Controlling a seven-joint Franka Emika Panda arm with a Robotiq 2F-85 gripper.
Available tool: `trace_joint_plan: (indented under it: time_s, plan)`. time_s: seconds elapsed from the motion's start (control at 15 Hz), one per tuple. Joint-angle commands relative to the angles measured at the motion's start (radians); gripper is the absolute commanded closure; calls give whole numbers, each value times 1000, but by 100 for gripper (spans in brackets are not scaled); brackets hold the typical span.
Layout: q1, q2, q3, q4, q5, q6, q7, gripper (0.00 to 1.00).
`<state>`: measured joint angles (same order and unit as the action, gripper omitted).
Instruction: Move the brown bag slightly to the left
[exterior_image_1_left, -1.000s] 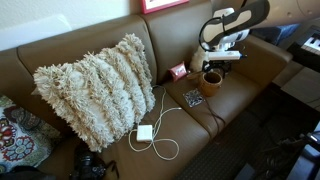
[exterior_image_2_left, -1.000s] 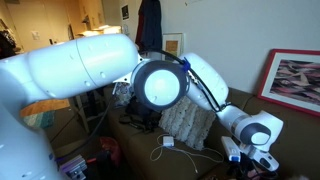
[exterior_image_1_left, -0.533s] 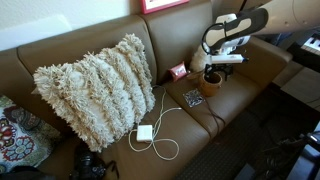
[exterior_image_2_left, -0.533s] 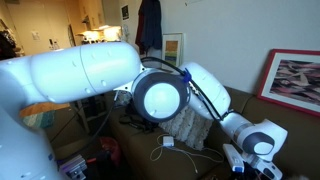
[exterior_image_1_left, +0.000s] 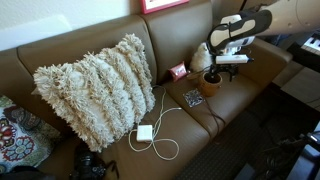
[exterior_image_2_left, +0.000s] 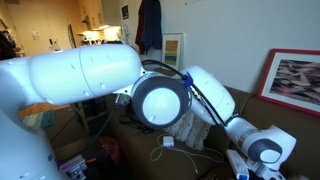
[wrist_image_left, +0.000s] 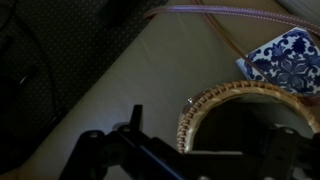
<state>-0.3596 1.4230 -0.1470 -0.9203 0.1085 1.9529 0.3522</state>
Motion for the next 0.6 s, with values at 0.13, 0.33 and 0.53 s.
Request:
trace_joint_plan:
  time_s: [0.13, 0.33, 0.53]
  plan:
    - [-11, 20, -8, 39, -11, -55, -8, 0]
    - [-4, 49, -29, 78, -12, -92, -4, 0]
    - [-3, 59, -41, 99, -19, -129, -6, 0]
